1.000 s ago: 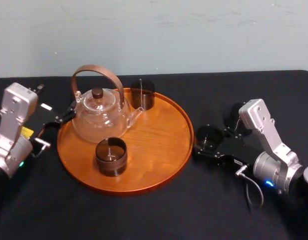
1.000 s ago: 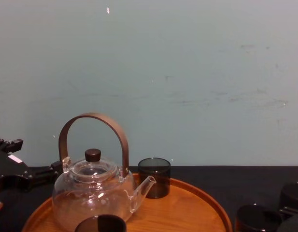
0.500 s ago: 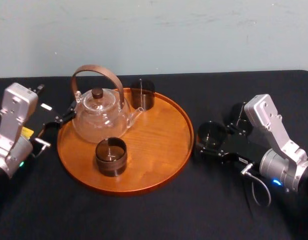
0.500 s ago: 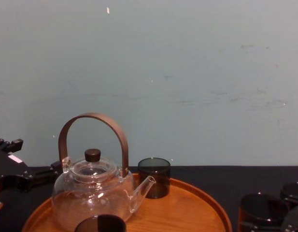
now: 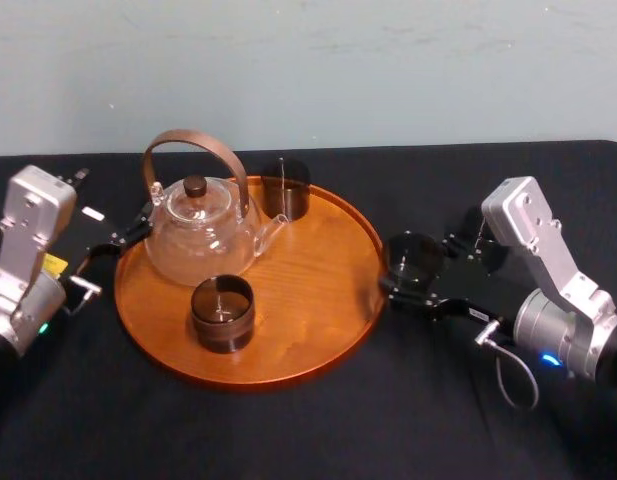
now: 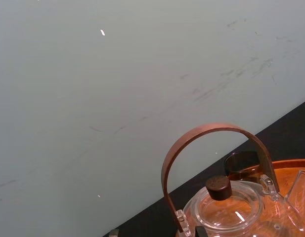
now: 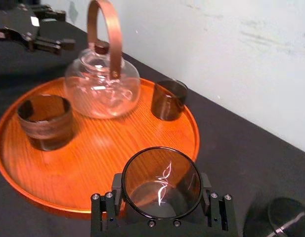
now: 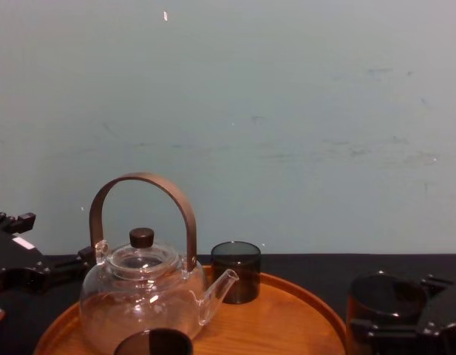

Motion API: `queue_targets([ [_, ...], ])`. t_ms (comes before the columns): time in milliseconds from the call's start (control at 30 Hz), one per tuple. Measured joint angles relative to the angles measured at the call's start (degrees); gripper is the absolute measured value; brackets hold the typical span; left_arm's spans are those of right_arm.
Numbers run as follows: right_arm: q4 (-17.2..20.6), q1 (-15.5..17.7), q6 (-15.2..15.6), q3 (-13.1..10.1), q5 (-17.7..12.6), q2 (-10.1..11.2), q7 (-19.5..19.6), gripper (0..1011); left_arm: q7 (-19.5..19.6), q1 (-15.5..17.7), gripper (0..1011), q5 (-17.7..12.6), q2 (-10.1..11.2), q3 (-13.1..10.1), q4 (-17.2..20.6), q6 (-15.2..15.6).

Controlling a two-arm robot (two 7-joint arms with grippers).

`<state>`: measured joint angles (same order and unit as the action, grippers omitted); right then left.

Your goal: Pick up the glass from the table and place it on the tray.

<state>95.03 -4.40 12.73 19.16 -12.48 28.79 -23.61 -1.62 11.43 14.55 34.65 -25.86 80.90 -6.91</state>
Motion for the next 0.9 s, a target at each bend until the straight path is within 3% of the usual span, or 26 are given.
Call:
queue_targets([
  [533, 2.28, -0.39, -0.14, 3.38, 0.54, -0.87, -0.67, 908, 0.0, 0.0, 1001, 0.0, 0.0, 0.0, 0.0, 0.0],
  [900, 0.01, -2.15, -0.84, 6.13, 2.03, -3.0, -0.67, 908, 0.0, 0.0, 1001, 0.0, 0.0, 0.0, 0.0, 0.0],
])
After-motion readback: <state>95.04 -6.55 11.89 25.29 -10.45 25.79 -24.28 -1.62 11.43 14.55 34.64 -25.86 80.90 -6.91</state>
